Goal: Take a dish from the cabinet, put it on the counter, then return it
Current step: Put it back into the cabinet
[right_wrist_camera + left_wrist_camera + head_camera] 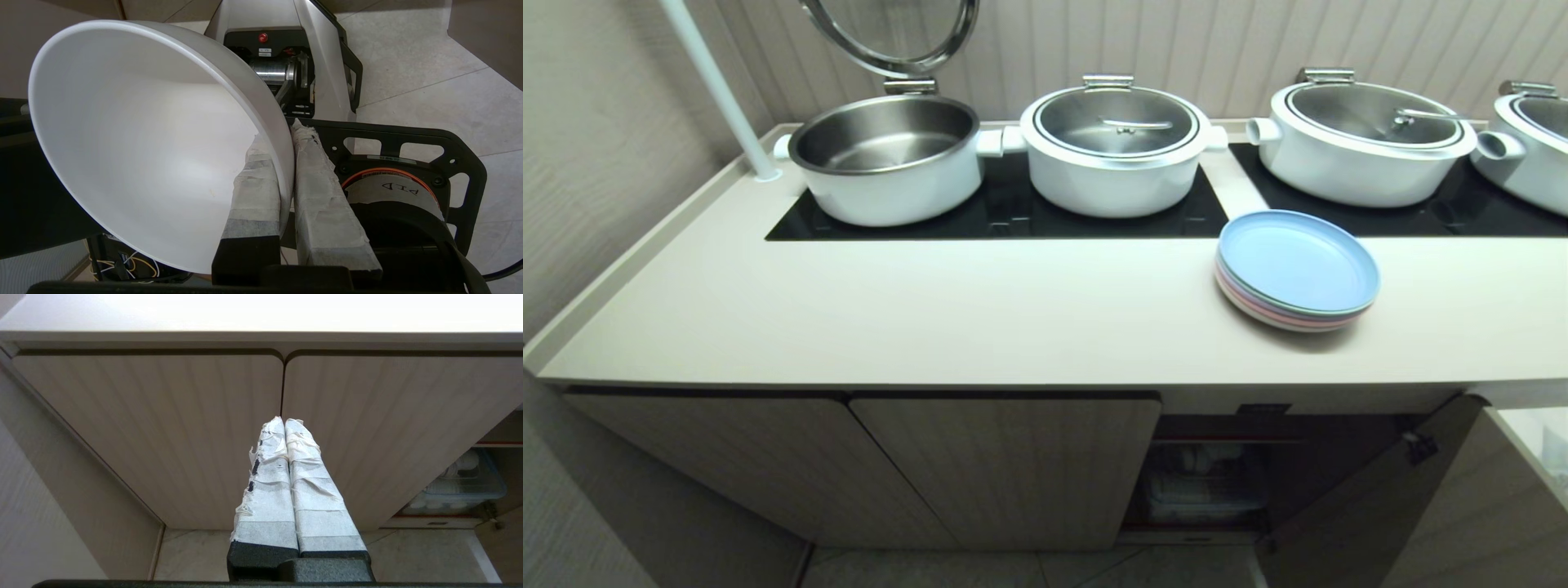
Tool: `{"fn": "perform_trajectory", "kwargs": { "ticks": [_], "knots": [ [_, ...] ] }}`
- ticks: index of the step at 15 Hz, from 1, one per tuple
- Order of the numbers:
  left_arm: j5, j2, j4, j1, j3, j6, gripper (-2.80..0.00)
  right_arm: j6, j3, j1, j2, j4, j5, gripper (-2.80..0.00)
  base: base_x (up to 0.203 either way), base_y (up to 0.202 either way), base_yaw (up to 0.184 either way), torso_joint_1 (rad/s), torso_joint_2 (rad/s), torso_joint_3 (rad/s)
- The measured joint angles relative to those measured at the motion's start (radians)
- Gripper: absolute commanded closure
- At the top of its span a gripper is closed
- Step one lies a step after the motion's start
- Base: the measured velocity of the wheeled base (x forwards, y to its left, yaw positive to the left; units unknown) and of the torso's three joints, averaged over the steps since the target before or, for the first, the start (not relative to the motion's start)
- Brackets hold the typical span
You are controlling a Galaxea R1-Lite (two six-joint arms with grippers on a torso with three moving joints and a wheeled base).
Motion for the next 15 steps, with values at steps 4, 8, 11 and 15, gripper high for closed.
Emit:
{"fn": "perform_trajectory", "kwargs": {
  "ticks": [4,8,11,15],
  "knots": [
    [-0.001,0.0,-0.001,0.0,0.0,0.0,0.0,0.021,0.0,0.01,0.0,-0.001,-0.001,0.0,0.0,0.0,0.0,-0.143,0.31,0.17],
    [0.0,0.0,0.0,0.0,0.0,0.0,0.0,0.021,0.001,0.018,0.0,0.0,-0.002,0.0,0.0,0.0,0.0,-0.153,0.32,0.172],
    [0.0,0.0,0.0,0.0,0.0,0.0,0.0,0.021,0.003,0.019,0.0,-0.002,-0.002,0.0,0.0,0.0,0.0,-0.155,0.34,0.183],
    [0.0,0.0,0.0,0.0,0.0,0.0,0.0,0.021,0.003,0.019,0.001,-0.002,-0.002,0.0,0.0,0.0,0.0,-0.17,0.36,0.196]
  ]
}}
